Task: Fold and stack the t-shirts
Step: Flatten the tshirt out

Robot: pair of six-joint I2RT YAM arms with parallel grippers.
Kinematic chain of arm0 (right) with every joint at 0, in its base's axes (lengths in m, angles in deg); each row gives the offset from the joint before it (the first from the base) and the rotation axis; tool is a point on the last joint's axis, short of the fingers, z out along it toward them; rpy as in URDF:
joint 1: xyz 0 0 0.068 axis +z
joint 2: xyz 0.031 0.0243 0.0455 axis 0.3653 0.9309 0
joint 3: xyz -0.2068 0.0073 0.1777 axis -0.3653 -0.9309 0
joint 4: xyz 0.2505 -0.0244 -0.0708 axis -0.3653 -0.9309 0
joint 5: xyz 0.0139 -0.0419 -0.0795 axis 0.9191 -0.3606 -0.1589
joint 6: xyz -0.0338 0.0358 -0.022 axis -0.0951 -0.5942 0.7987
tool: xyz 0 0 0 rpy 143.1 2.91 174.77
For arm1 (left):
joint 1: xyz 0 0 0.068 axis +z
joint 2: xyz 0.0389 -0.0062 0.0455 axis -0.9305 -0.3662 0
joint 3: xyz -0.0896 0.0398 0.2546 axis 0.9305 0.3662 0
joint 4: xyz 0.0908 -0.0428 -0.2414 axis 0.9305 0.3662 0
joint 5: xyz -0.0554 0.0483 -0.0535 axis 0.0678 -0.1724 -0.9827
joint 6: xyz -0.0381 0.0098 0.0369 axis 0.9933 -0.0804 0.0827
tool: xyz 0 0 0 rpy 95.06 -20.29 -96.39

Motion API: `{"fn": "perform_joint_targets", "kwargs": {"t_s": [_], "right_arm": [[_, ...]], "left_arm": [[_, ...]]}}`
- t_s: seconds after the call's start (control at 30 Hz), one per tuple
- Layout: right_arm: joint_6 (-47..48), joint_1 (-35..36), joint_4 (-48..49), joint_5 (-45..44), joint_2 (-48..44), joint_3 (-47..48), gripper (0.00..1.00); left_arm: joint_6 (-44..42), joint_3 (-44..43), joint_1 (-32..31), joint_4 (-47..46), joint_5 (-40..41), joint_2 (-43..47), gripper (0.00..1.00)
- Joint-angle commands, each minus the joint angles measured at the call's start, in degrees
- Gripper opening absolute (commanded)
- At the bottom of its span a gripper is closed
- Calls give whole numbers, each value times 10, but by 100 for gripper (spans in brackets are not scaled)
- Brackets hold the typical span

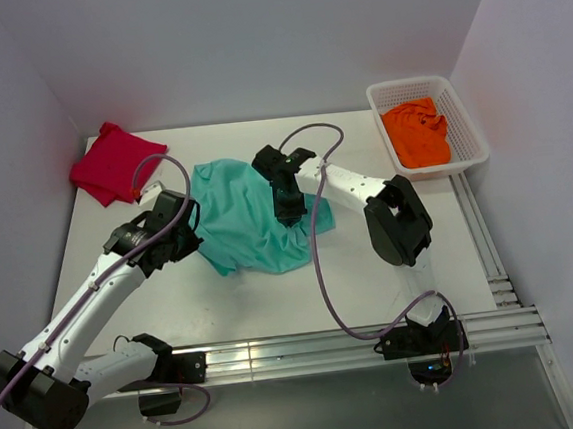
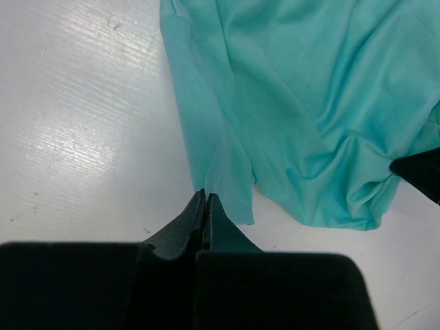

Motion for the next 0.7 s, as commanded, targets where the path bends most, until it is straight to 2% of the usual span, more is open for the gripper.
{"fn": "perform_joint_targets", "kwargs": {"t_s": [0.0, 0.13, 0.27, 0.3, 0.33, 0.37, 0.4, 0.43, 0.53, 0.67], "right_arm": [[0, 0, 1, -20, -31, 11, 11], [-1, 0, -2, -19, -31, 12, 9], [-3, 0, -15, -27, -26, 23, 14], [-2, 0, -17, -29, -26, 32, 21], [-1, 0, -18, -31, -26, 36, 38], [0, 0, -19, -35, -26, 40, 44], [0, 0, -25, -38, -26, 50, 53], [3, 0, -27, -41, -22, 57, 55], [7, -2, -37, -47, -18, 73, 56], [9, -7, -38, -46, -14, 77, 50]], "left_arm": [[-11, 3, 3, -1, 6, 4, 0], [-13, 6, 3, -2, 7, 5, 0], [-15, 8, 4, -3, 7, 7, 0], [-15, 8, 4, -3, 7, 7, 0], [-16, 8, 4, -4, 7, 7, 0], [-17, 8, 4, -4, 6, 6, 0], [-18, 9, 4, -5, 5, 6, 0], [-18, 9, 4, -6, 4, 5, 0], [-20, 8, 4, -7, 4, 3, 0], [-22, 7, 5, -7, 5, 2, 0]]}}
